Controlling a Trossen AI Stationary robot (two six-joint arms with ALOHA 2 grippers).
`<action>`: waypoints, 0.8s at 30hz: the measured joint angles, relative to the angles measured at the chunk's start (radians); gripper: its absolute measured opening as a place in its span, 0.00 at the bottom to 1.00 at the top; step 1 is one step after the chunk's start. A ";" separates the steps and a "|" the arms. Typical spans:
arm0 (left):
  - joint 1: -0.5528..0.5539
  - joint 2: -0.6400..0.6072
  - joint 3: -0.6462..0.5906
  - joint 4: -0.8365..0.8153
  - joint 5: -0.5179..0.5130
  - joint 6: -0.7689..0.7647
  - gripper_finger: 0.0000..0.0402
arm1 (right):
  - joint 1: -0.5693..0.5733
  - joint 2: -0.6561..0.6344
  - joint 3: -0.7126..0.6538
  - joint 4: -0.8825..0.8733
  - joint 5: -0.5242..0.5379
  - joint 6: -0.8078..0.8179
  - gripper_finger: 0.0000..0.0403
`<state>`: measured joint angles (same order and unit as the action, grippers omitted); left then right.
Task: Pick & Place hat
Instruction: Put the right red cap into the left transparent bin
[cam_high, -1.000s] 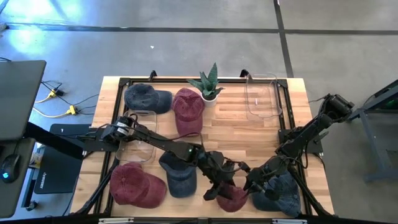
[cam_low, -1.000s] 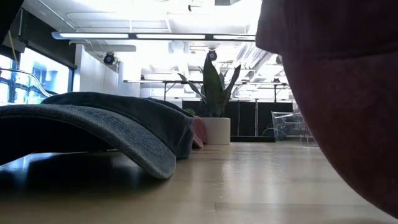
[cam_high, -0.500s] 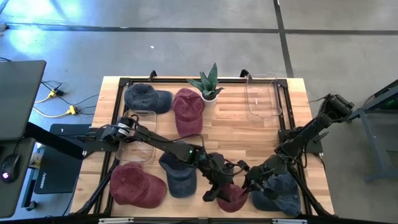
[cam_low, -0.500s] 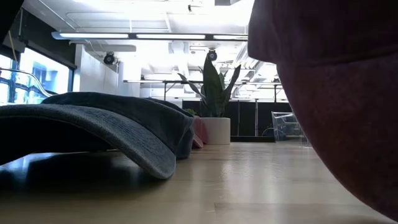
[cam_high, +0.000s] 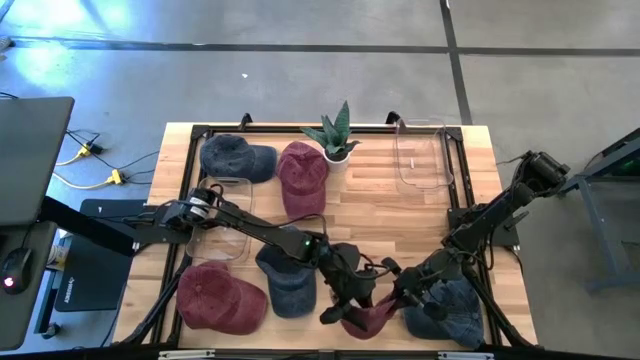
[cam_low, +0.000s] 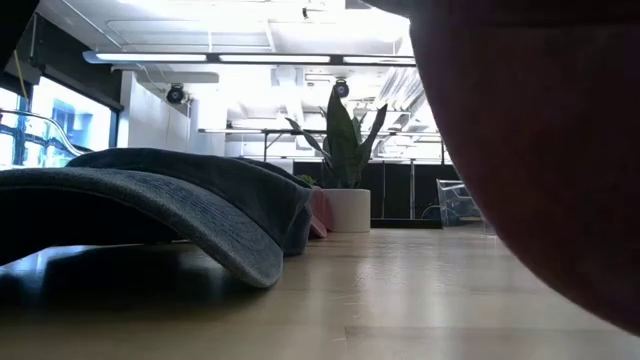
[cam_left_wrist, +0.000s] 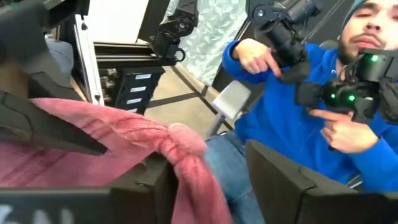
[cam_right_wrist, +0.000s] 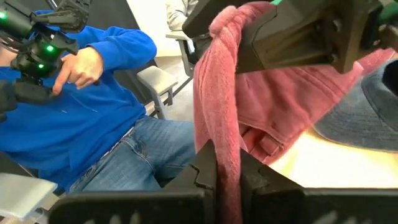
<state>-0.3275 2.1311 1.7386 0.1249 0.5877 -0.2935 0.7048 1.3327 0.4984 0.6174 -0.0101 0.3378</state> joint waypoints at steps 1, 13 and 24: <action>0.000 0.000 0.000 0.000 -0.012 0.000 0.38 | 0.000 0.000 0.000 -0.001 0.000 0.000 0.03; 0.001 0.000 -0.001 -0.001 -0.119 0.000 0.09 | 0.000 0.000 0.000 -0.009 0.012 -0.005 0.05; -0.002 -0.008 -0.001 -0.059 -0.104 -0.004 0.01 | 0.003 -0.061 -0.005 -0.165 0.031 -0.011 0.30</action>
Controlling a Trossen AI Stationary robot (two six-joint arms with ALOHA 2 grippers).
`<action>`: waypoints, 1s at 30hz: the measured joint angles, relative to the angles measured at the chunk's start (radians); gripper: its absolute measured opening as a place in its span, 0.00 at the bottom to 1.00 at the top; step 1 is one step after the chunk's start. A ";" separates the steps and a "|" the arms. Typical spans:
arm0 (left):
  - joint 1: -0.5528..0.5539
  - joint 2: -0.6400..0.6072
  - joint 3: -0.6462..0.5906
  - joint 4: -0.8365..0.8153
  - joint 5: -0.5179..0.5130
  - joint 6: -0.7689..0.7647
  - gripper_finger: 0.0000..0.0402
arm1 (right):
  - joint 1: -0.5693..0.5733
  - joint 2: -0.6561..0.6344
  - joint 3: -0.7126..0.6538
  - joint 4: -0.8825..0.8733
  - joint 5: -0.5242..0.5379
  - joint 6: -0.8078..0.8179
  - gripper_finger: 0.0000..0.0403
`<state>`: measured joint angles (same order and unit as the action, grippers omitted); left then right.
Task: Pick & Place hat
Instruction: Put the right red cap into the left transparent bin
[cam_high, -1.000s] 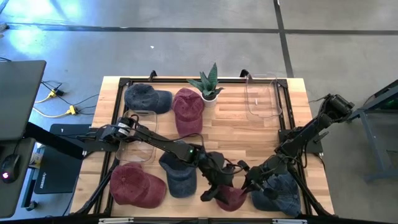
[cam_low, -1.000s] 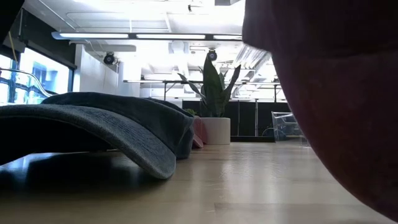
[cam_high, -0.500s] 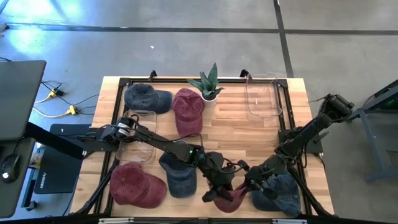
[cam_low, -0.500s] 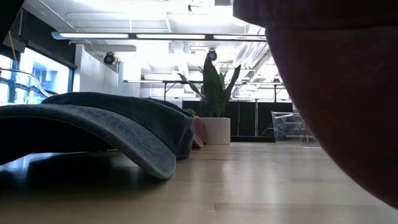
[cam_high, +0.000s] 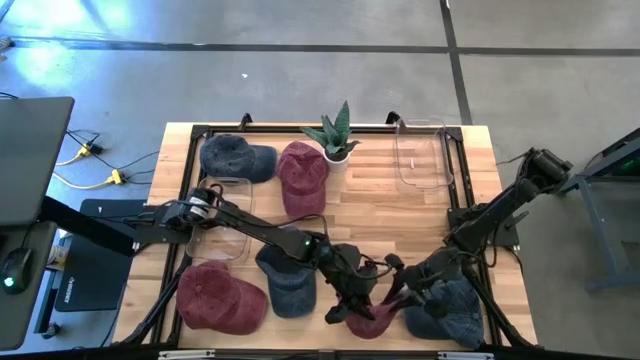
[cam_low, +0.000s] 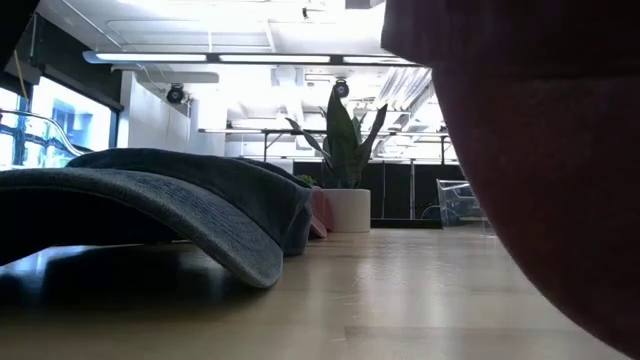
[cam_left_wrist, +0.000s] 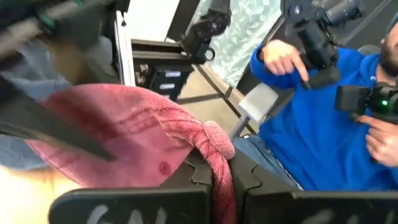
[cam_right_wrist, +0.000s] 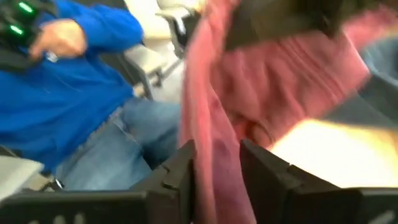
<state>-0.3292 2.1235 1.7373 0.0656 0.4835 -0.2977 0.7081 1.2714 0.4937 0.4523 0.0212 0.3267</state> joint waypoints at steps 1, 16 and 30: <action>-0.004 -0.011 -0.001 -0.035 -0.001 0.000 0.01 | 0.006 -0.015 -0.005 -0.033 0.019 0.017 0.31; -0.060 -0.213 0.005 -0.369 -0.506 0.039 0.00 | 0.150 -0.205 -0.119 -0.179 0.475 0.172 0.31; -0.106 -0.482 0.002 -0.970 -1.282 -0.234 0.00 | 0.151 -0.205 -0.118 -0.154 0.577 0.164 0.30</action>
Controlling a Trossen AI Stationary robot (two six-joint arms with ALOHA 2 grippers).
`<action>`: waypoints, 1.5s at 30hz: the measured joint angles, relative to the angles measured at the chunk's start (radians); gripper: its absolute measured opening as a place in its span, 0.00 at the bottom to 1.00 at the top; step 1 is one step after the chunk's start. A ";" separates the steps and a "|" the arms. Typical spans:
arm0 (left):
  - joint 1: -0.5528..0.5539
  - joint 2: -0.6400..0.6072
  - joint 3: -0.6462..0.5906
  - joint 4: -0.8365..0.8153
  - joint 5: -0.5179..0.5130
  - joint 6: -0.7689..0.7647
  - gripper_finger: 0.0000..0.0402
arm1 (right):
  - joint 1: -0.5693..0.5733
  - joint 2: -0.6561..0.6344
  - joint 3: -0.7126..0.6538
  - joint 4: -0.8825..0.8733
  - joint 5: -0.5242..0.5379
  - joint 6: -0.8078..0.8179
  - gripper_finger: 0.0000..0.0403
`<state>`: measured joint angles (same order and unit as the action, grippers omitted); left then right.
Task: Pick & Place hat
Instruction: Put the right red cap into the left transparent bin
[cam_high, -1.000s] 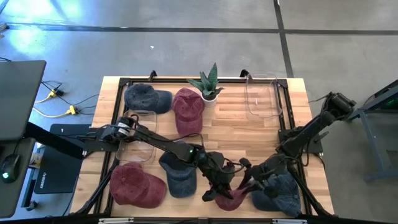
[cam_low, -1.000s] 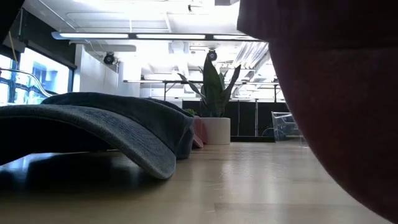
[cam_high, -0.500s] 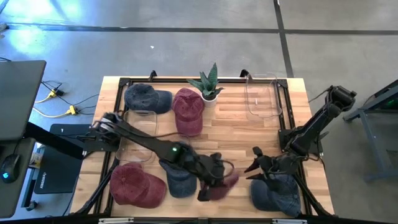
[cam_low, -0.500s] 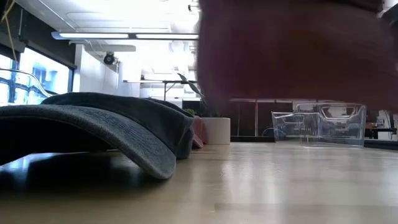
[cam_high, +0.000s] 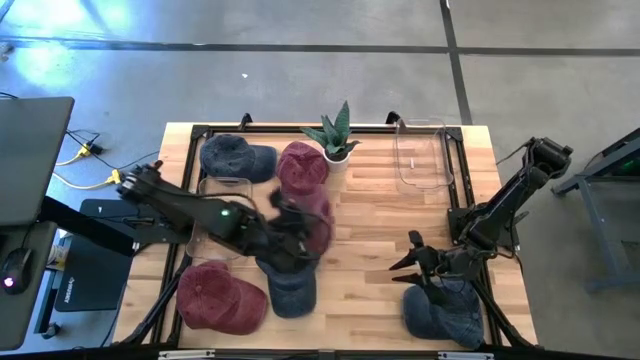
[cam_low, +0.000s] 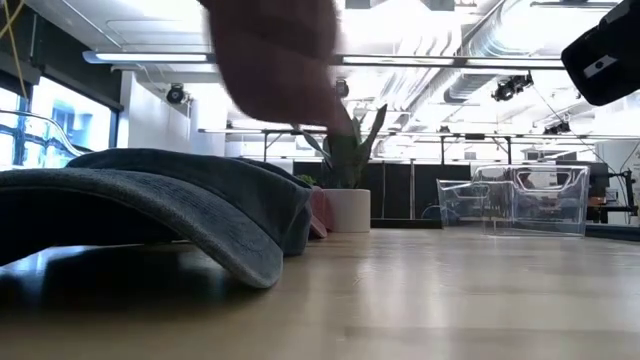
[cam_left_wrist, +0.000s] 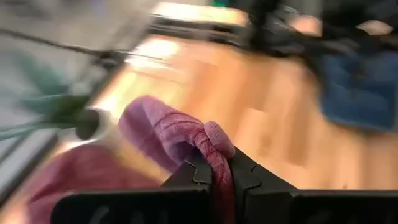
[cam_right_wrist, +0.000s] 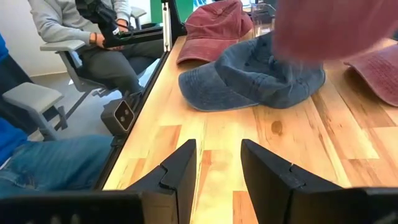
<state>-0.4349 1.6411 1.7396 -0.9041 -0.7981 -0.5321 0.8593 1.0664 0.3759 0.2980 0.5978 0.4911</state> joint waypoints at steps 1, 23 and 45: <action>-0.006 -0.014 0.001 -0.062 -0.057 -0.054 0.00 | 0.000 0.000 0.000 0.001 0.000 -0.001 0.30; -0.036 -0.235 -0.095 -0.666 -0.134 -0.775 0.00 | -0.001 0.001 0.000 0.012 -0.001 -0.028 0.30; 0.128 -0.431 -0.440 -0.667 0.079 -0.788 0.00 | -0.001 0.001 0.001 0.016 0.000 -0.054 0.30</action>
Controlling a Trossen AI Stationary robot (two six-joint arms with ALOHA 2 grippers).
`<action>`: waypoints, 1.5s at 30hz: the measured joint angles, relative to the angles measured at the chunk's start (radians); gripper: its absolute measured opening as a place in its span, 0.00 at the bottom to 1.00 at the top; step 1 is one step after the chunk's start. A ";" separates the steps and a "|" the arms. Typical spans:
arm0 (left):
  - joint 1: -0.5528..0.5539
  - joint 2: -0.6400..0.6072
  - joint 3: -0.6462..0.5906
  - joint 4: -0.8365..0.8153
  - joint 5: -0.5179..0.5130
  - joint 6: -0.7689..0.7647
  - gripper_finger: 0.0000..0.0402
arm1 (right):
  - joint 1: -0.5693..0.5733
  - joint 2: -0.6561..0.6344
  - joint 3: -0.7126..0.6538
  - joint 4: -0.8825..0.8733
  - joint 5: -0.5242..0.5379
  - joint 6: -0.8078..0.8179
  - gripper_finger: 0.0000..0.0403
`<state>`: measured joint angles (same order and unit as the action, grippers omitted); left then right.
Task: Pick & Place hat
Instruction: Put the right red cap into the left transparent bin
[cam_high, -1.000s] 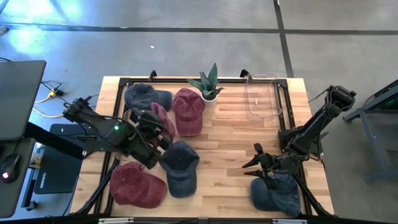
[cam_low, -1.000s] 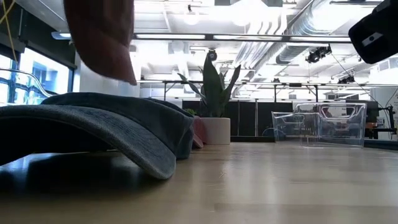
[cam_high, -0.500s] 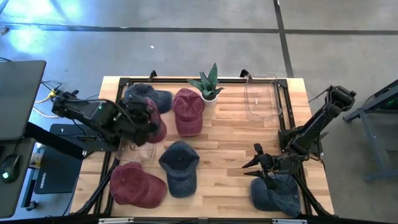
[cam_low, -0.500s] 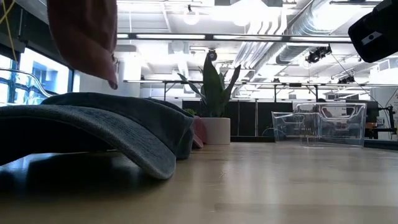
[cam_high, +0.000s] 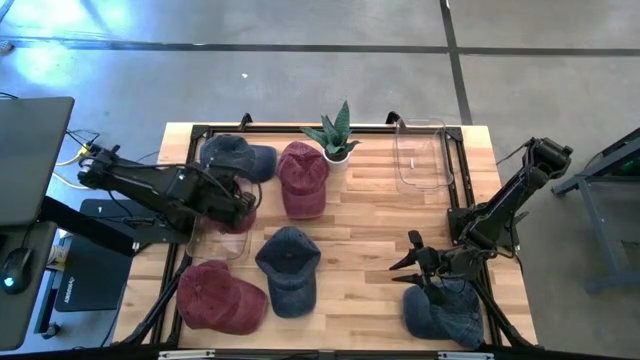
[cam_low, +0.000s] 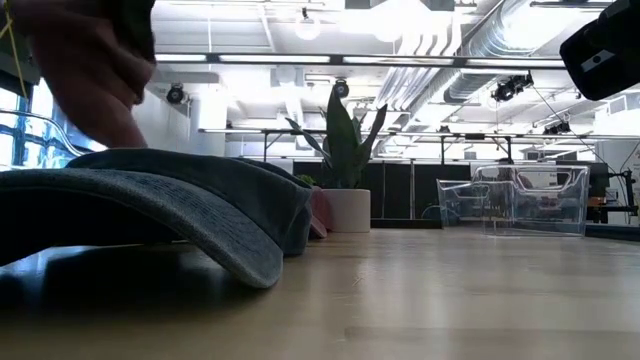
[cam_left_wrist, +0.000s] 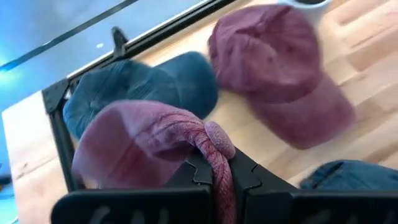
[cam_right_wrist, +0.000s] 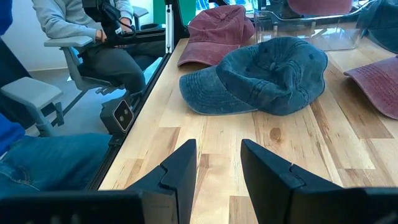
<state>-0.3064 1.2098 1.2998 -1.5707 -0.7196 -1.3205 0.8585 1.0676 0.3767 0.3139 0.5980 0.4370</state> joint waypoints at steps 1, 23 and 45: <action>-0.014 0.002 -0.018 -0.001 -0.001 -0.023 0.00 | 0.000 0.000 0.000 0.000 0.000 0.000 0.30; -0.171 -0.120 0.036 0.000 -0.135 0.035 0.00 | 0.000 0.000 0.000 0.001 0.002 0.000 0.30; 0.000 -0.075 0.017 0.000 0.080 0.258 0.00 | -0.001 0.000 0.000 0.000 0.010 0.000 0.30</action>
<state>-0.3060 1.1343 1.3163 -1.5703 -0.6400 -1.0629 0.8577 1.0676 0.3767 0.3141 0.6079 0.4366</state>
